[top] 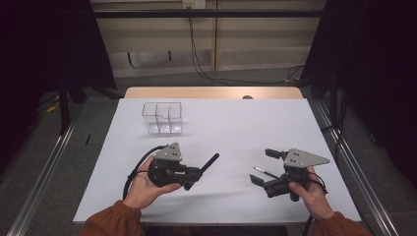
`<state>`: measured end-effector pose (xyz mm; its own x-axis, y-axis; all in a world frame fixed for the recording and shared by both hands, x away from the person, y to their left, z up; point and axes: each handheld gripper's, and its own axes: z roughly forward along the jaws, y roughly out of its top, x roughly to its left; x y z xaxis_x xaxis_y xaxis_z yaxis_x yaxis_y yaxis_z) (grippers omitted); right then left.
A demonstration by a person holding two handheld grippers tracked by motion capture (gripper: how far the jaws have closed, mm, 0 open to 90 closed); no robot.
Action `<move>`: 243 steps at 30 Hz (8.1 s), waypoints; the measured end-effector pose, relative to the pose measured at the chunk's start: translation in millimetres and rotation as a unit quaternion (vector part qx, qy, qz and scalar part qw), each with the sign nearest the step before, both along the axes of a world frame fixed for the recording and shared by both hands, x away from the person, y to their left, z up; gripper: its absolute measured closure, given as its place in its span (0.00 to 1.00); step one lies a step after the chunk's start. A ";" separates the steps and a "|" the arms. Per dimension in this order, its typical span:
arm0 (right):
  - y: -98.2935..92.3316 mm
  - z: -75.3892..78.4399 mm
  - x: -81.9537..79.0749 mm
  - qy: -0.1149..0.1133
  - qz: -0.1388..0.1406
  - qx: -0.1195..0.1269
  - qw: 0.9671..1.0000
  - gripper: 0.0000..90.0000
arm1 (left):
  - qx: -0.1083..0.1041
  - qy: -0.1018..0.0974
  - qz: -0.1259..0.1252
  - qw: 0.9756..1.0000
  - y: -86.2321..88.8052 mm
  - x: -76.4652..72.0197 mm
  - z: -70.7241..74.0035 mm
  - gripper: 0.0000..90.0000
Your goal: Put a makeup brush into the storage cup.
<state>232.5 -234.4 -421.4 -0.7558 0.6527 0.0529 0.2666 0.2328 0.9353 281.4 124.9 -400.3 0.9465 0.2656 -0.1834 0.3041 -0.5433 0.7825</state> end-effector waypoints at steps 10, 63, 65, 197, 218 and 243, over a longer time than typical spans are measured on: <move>8.0 6.4 9.7 0.036 0.034 -0.030 0.998 0.00 | 0.047 -0.001 -0.025 0.999 -12.3 0.2 4.4 0.87; 66.2 18.9 44.3 0.168 0.240 -0.246 0.924 0.05 | 0.247 0.001 -0.141 0.959 -70.1 6.2 8.6 0.87; 67.7 18.8 45.8 0.173 0.246 -0.255 0.919 0.06 | 0.252 0.003 -0.144 0.957 -72.2 7.1 7.3 0.87; 30.2 -11.3 42.8 0.195 0.159 -0.195 0.948 0.89 | 0.094 -0.035 0.083 0.991 14.5 1.1 -27.0 0.05; 21.3 -17.8 28.5 0.099 0.088 -0.060 0.989 0.89 | 0.055 -0.040 0.107 0.992 17.0 0.0 -27.0 0.05; 24.5 -16.1 18.4 0.065 0.072 0.016 0.995 0.89 | -0.003 -0.053 0.107 0.993 2.8 -3.4 -29.7 0.03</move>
